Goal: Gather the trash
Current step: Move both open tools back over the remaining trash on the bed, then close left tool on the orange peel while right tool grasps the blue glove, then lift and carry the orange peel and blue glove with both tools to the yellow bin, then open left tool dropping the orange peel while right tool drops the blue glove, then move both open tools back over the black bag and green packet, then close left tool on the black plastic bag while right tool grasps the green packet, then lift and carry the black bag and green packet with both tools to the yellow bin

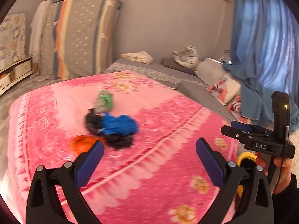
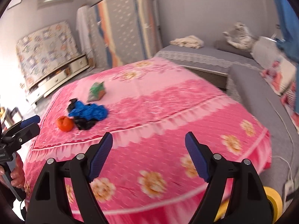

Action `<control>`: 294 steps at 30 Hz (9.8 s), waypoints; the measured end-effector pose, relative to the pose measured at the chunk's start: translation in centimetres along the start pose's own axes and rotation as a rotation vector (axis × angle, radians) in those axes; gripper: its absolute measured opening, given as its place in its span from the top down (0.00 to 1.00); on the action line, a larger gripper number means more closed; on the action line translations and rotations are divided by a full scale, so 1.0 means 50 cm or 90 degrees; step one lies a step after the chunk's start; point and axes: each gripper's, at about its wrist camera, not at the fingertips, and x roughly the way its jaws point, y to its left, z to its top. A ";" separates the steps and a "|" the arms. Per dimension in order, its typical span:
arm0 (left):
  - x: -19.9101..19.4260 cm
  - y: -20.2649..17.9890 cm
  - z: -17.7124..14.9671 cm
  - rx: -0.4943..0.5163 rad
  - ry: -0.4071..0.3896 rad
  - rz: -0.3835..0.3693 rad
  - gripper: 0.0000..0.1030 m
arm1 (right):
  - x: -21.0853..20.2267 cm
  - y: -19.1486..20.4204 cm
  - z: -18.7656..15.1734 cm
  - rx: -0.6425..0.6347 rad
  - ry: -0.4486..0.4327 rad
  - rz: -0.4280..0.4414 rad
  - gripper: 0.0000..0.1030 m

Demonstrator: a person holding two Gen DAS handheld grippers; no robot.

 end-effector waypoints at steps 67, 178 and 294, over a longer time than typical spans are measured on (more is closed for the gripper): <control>0.152 0.231 -0.023 -0.153 0.148 0.033 0.63 | 0.381 0.192 0.147 -0.058 0.205 0.211 0.83; 0.172 -0.650 -0.177 0.265 0.202 -0.349 0.59 | -0.316 -0.478 -0.360 0.403 -0.020 -0.178 0.81; 0.097 0.123 0.101 -0.140 0.044 0.089 0.77 | 0.319 0.099 0.293 0.100 0.168 0.221 0.81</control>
